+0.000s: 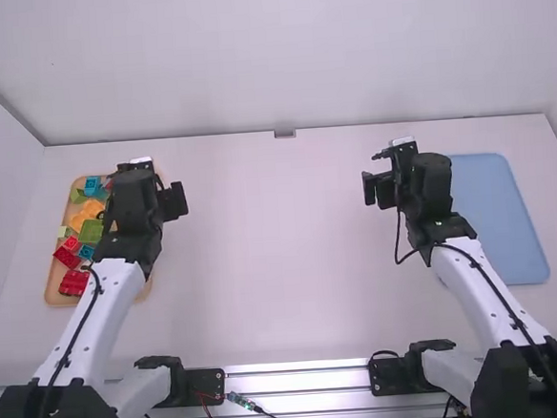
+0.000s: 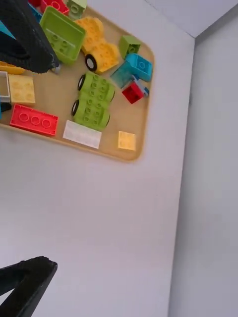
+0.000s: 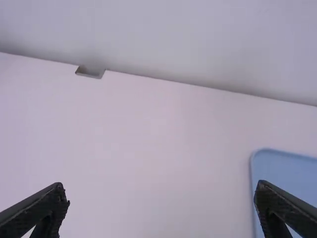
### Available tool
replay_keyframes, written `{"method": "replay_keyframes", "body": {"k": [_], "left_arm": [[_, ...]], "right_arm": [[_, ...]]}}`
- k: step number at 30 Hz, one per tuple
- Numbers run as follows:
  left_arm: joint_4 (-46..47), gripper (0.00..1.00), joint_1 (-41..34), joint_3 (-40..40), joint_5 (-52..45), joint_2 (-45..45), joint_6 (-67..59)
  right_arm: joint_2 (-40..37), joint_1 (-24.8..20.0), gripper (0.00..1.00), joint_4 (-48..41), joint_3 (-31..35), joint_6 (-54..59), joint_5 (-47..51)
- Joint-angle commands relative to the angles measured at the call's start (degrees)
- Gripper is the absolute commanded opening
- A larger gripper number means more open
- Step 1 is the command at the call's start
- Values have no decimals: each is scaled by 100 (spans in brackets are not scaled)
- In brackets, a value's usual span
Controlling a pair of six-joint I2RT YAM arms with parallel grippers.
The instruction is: Assemble lego blocks to make yellow taxi
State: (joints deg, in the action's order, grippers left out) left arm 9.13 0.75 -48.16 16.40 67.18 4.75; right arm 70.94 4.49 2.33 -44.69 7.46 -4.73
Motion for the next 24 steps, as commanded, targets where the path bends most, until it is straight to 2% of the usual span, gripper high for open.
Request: {"method": "replay_keyframes", "body": {"k": [1, 10, 14, 20, 24], "left_arm": [[-16, 99, 374, -140, -87, 30, 20], [-267, 99, 1963, -142, -1619, 30, -247], [-492, 99, 2557, -140, -1853, 33, -332], [-396, 99, 3062, -252, -2382, 137, -940], [87, 99, 3405, -861, -2451, 699, -1062]], "right_arm": [[8, -9, 99, 0, -107, -79, 11], [21, -70, 99, -59, -181, -326, 0], [305, -70, 99, -546, -616, -295, 9], [854, -70, 99, -914, -1163, -299, 7], [1199, -68, 99, -922, -1464, -297, -37]]}}
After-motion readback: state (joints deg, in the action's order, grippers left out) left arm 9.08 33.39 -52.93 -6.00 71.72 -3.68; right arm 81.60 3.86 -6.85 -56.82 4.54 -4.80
